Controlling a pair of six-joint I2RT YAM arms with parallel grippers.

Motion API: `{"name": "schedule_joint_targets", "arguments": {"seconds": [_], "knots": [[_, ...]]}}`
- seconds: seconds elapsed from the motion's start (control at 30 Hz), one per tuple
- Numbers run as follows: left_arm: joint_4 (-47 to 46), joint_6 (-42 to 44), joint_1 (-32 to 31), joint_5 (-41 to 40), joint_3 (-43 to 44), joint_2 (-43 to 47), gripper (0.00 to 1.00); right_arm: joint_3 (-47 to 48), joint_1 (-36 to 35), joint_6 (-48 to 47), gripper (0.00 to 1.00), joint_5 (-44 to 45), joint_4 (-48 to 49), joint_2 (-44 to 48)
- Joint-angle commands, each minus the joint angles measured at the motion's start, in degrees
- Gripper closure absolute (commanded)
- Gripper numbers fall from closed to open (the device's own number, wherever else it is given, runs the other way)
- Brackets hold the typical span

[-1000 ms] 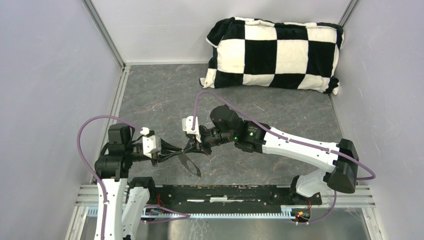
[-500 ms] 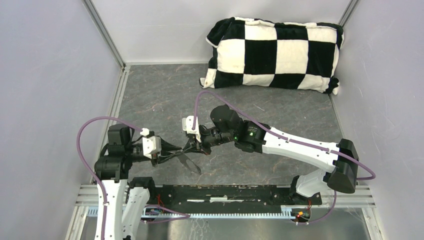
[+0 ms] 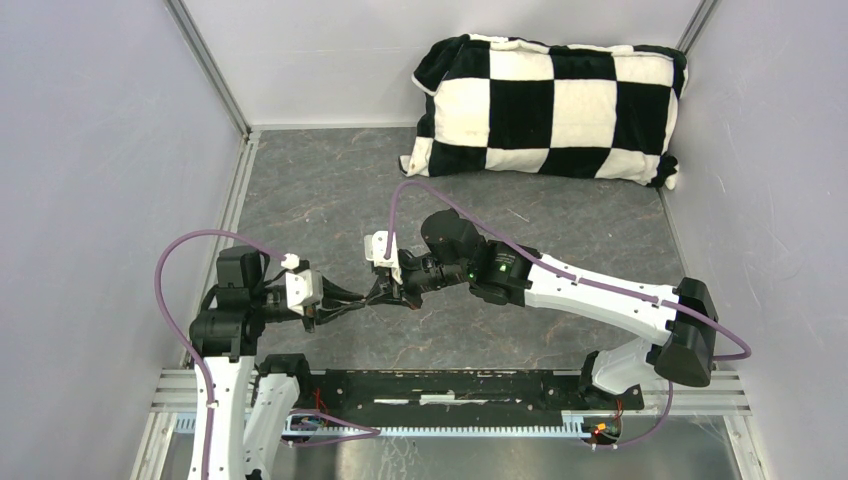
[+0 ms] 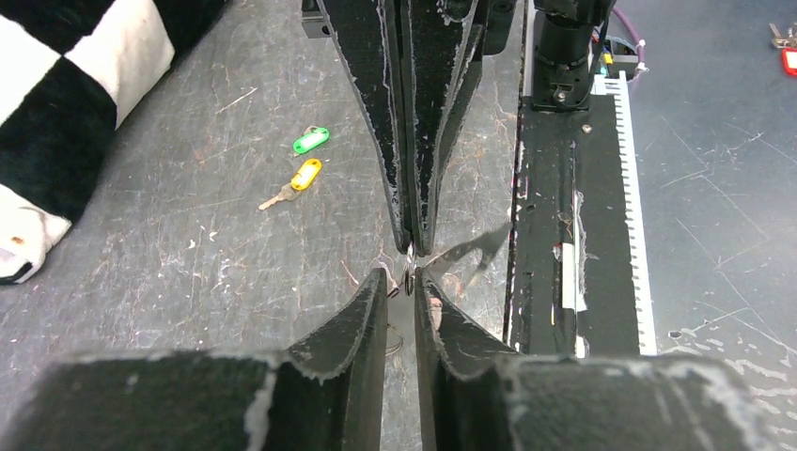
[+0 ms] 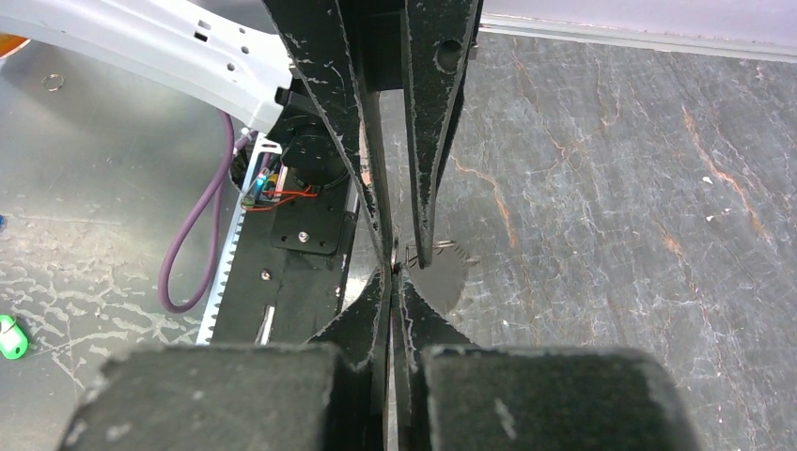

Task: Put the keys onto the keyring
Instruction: Adjust the keyring.

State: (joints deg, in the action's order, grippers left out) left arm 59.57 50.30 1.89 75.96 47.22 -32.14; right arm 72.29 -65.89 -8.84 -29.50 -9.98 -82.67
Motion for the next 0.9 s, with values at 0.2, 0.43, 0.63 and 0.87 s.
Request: {"name": "schedule_joint_targets", "arguments": {"seconds": [0.2,0.43,0.63,0.87], "knots": [[-1.0,1.8,0.0,1.3,0.2,-0.4,0.82,2.7,0.0,0.5,0.99,-0.9,4.6,1.9],[-1.1,2.9,0.0,1.8,-0.7,0.3,0.91,1.7,0.2,1.9,0.99,-1.5,6.9,2.6],[-1.1,2.5,0.0,2.3,0.2,-0.1,0.58,-0.7,0.8,3.3,0.99,-2.7,9.6,3.7],[-0.8,3.8,0.0,2.3,1.4,-1.3,0.70,-0.7,1.0,3.5,0.99,-3.2,9.6,3.7]]}}
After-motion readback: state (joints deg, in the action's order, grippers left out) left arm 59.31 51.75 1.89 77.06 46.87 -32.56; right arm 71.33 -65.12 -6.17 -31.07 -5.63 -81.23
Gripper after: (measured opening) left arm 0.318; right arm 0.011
